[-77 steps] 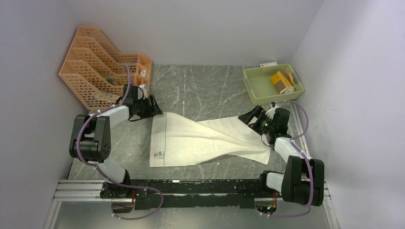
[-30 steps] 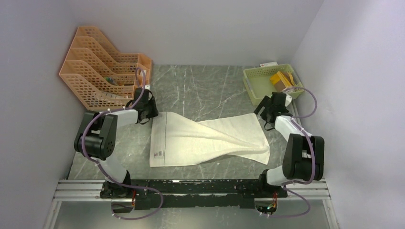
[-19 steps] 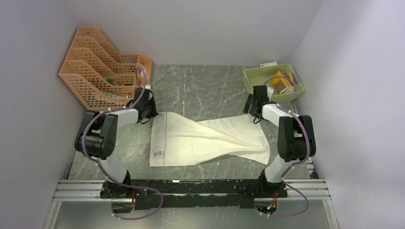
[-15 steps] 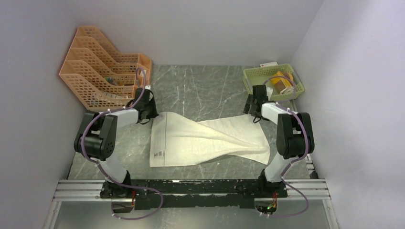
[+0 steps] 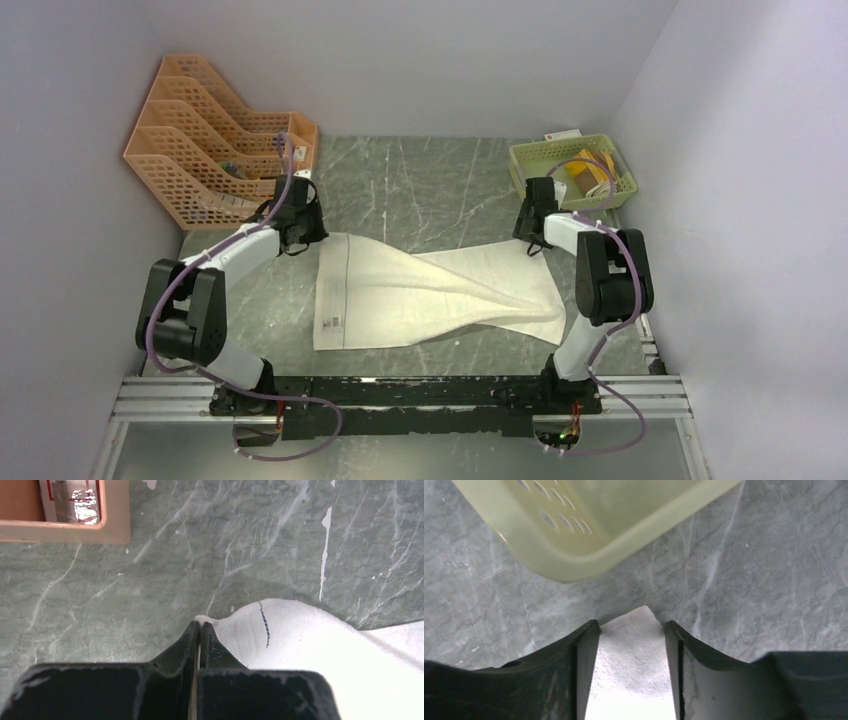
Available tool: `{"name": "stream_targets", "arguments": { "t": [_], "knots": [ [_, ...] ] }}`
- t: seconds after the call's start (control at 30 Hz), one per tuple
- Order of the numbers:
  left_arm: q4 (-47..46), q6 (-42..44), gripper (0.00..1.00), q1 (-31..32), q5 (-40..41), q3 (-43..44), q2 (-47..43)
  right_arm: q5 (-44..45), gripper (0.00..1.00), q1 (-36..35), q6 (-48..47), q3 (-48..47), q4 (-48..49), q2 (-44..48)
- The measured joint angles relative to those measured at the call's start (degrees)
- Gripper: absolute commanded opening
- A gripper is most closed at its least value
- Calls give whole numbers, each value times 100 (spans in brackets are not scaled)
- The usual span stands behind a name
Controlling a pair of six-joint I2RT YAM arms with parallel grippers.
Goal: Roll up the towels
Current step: Pick up the towel at the center of the board, then fold the towel at the center of the board.
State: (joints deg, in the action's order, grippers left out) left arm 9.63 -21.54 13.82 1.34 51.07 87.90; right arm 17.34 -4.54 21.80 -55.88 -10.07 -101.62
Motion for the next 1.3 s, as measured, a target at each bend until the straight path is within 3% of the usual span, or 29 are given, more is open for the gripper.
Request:
{"name": "stream_targets", "arguments": {
  "t": [0.37,0.53,0.7,0.97,1.3],
  "knots": [
    [254,37,7,0,22,4,-26,-267,12,2,22,-116,317,-205],
    [374,192,7,0,79,37,-26,-273,11,24,35,-131,326,-201],
    [597,385,7,-109,149,297,-31,-229,0,42,42,57,144,87],
    [1040,852,7,-595,122,1117,28,-483,0,55,138,564,129,1521],
    [1150,1486,7,-715,103,2068,407,-828,0,44,219,601,461,1707]
  ]
}}
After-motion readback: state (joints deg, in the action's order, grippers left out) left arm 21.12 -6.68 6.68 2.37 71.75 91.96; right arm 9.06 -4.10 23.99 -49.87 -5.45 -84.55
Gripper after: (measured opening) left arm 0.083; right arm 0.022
